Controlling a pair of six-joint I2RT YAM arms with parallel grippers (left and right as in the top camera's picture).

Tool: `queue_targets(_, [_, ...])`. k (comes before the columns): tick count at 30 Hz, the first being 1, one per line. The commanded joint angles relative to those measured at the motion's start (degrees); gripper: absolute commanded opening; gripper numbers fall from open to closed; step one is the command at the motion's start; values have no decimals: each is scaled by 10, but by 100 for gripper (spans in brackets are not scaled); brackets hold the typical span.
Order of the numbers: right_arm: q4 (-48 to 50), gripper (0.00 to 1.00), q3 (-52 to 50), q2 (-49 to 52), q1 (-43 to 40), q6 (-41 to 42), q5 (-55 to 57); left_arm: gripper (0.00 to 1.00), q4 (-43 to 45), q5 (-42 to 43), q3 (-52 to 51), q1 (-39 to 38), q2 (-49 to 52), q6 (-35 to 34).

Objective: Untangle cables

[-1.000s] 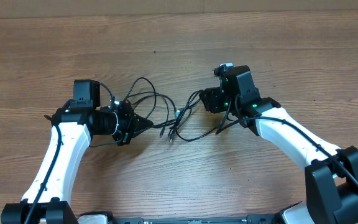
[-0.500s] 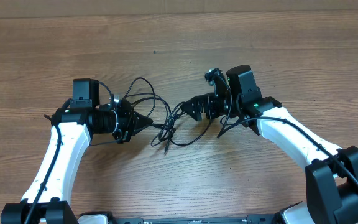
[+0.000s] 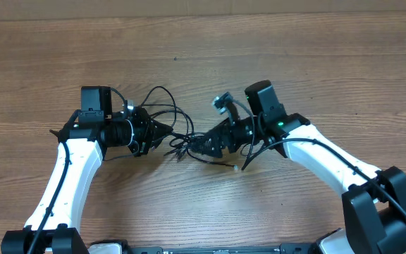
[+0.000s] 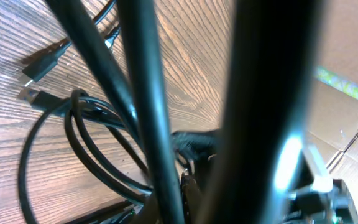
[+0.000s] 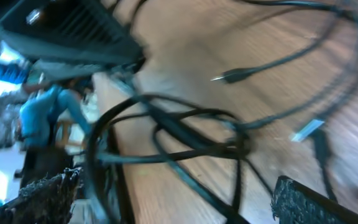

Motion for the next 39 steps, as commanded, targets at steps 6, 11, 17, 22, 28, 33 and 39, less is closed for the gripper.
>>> queue_targets(6, [2, 99, 3, -2, 45, -118, -42, 7, 8, 8, 6, 3, -7, -22])
queue_targets(11, [10, 97, 3, -2, 53, -153, -38, 6, 8, 10, 6, 4, -7, -30])
queue_targets(17, [41, 97, 3, -2, 53, -153, 11, 5, 8, 30, 6, 3, -7, -30])
queue_targets(22, [66, 90, 3, -2, 53, -153, 64, 4, 8, 44, 6, 3, -7, -30])
queue_targets(28, [75, 54, 3, -2, 53, -153, 106, 4, 8, 44, 6, 3, -7, -30])
queue_targets(33, [77, 26, 3, -2, 53, -153, 106, 4, 8, 44, 6, 3, -7, -30])
queue_targets(39, [77, 4, 3, -2, 53, -133, 106, 4, 8, 43, 6, 3, -7, -29])
